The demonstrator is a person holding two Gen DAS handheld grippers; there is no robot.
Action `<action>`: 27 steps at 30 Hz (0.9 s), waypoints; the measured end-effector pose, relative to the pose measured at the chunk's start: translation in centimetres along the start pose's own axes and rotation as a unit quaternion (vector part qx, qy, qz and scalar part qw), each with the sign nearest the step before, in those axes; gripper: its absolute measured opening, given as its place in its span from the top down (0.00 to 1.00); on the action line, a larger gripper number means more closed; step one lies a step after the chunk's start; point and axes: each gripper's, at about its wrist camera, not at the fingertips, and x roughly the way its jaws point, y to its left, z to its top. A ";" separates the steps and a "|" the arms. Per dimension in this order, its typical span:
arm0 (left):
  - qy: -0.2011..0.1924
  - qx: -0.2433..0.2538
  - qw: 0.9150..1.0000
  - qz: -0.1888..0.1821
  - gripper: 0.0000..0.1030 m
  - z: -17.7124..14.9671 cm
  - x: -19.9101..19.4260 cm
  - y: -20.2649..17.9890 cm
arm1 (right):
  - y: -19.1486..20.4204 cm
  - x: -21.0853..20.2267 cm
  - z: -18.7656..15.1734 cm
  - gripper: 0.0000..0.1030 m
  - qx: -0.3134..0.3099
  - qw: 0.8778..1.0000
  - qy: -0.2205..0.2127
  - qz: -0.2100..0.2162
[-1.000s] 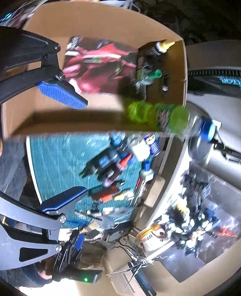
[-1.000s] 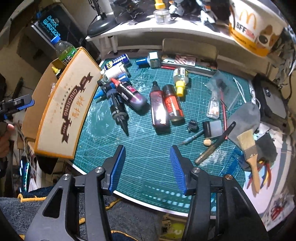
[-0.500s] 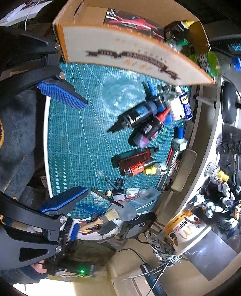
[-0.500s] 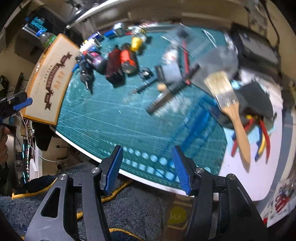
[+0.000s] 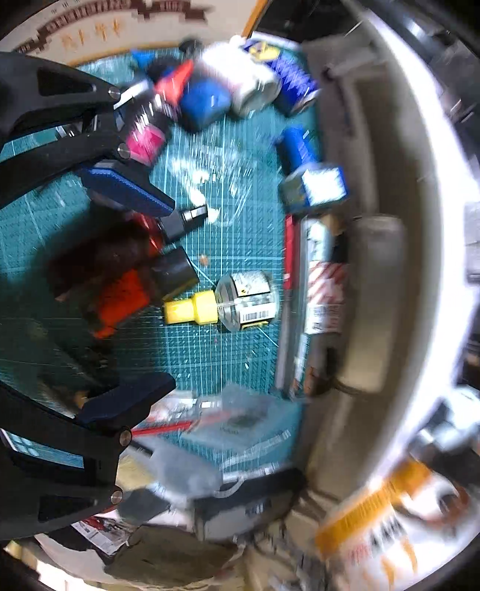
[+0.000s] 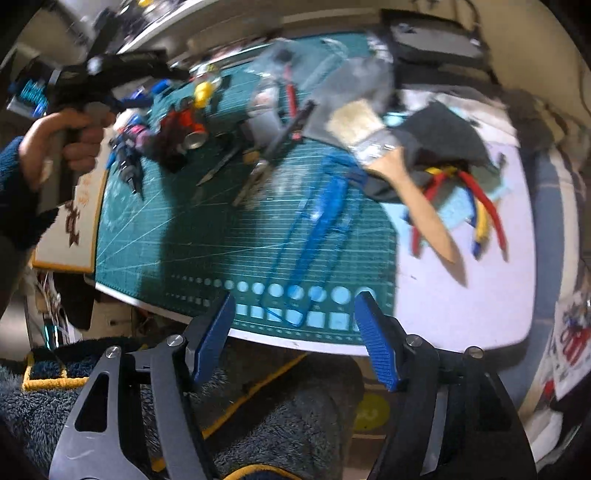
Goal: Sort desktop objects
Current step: 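Grasp the yellow-capped clear bottle on the mat with the left gripper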
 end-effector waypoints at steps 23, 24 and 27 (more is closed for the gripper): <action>-0.034 0.045 0.998 -0.002 0.54 3.0 -0.1 -2.4 | -3.1 -0.6 -0.8 0.37 0.077 0.997 -0.012 -0.009; -0.040 0.047 0.998 -0.008 0.54 2.7 -0.8 -2.3 | -3.1 -0.6 -0.7 0.37 0.073 0.997 -0.012 -0.009; -0.058 0.044 0.997 -0.027 0.54 1.1 -4.4 -1.7 | -2.6 -0.6 -0.4 0.37 0.058 0.998 -0.012 -0.007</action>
